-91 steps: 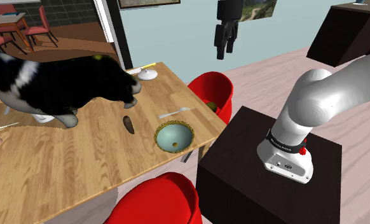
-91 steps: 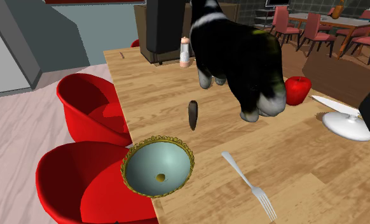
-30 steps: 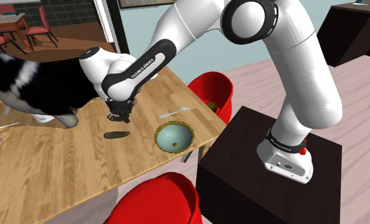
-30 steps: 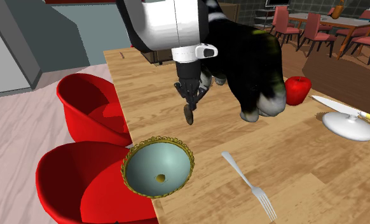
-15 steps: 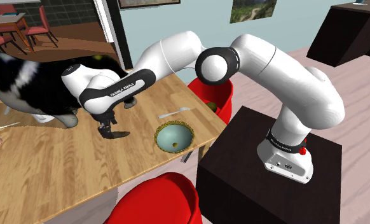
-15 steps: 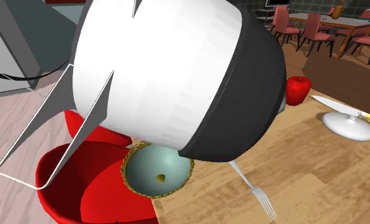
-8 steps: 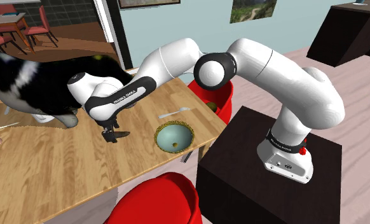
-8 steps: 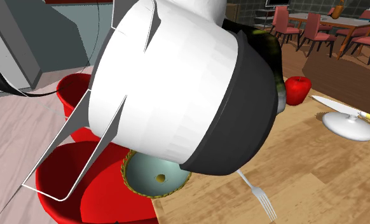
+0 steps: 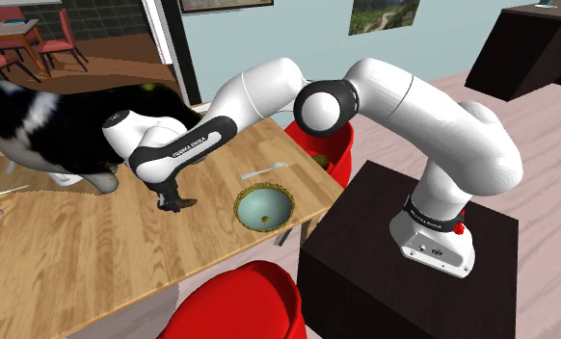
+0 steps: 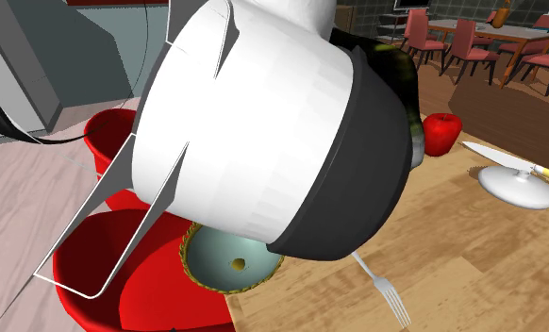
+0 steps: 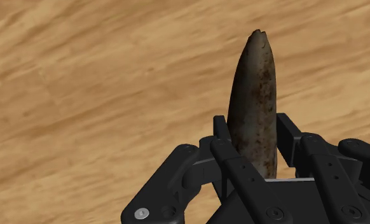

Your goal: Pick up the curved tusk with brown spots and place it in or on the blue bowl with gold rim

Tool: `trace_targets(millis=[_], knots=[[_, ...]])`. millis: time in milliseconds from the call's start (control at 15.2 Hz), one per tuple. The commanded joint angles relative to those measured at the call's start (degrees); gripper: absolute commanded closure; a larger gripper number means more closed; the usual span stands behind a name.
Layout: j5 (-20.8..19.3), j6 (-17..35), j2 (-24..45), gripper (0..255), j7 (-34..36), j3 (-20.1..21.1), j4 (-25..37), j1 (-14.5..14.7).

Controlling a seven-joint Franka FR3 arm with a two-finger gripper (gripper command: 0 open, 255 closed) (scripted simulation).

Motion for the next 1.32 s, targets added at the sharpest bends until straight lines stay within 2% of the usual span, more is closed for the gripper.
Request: trace_targets(millis=[0,462,1254], knots=[[0.0,0.0,0.01,255,0.0,0.0,-0.01,0.0],[0.0,0.01,0.01,255,0.0,0.0,-0.01,0.0],[1.01,-4.55,-5.68,255,-0.42,1.14,-1.23,-0.68]])
